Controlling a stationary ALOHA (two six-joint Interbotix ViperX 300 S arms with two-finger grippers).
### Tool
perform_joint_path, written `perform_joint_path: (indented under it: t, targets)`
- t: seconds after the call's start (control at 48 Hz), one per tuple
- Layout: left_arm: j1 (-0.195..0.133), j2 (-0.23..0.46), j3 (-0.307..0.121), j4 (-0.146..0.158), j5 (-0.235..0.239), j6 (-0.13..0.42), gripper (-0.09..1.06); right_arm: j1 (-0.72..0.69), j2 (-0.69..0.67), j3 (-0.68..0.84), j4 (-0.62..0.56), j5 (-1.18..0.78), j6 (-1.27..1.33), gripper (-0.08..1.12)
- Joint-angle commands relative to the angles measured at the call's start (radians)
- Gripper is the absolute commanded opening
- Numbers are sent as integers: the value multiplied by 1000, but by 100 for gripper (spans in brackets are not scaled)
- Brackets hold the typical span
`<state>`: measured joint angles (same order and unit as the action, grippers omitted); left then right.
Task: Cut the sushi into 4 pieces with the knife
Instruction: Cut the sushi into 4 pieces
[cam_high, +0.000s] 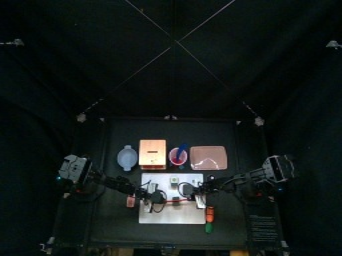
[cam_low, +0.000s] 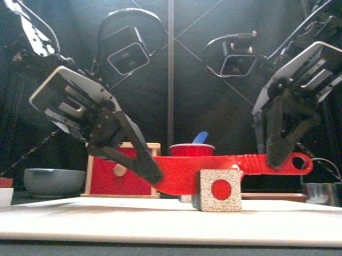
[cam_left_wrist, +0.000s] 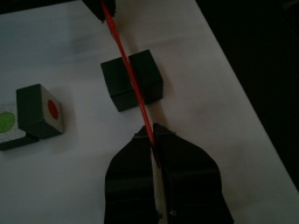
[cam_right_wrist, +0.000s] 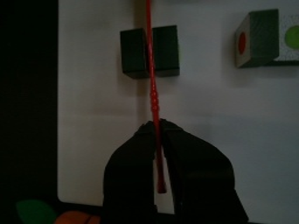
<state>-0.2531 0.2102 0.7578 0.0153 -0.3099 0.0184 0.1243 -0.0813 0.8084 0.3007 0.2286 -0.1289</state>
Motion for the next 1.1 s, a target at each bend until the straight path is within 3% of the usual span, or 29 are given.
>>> perform_joint_path:
  t: [0.021,0.271,0.479,0.583,0.896,1.104]
  targets:
    - [-26,20,-23,5,15,6,23,-12,2,-11,2,-11,-3,13]
    - [-14,98,-37,5,8,6,23,-3,89,-15,11,-40,-2,13]
    - [3,97,-35,6,8,11,23,-9,95,-14,0,-52,-3,13]
    - [29,91,-32,14,8,12,23,-21,91,-14,-18,-52,-3,13]
    - [106,67,-31,107,8,12,23,-78,75,-15,-55,-52,-3,13]
    - [140,41,-17,133,8,12,23,-97,57,-17,-60,-52,-3,13]
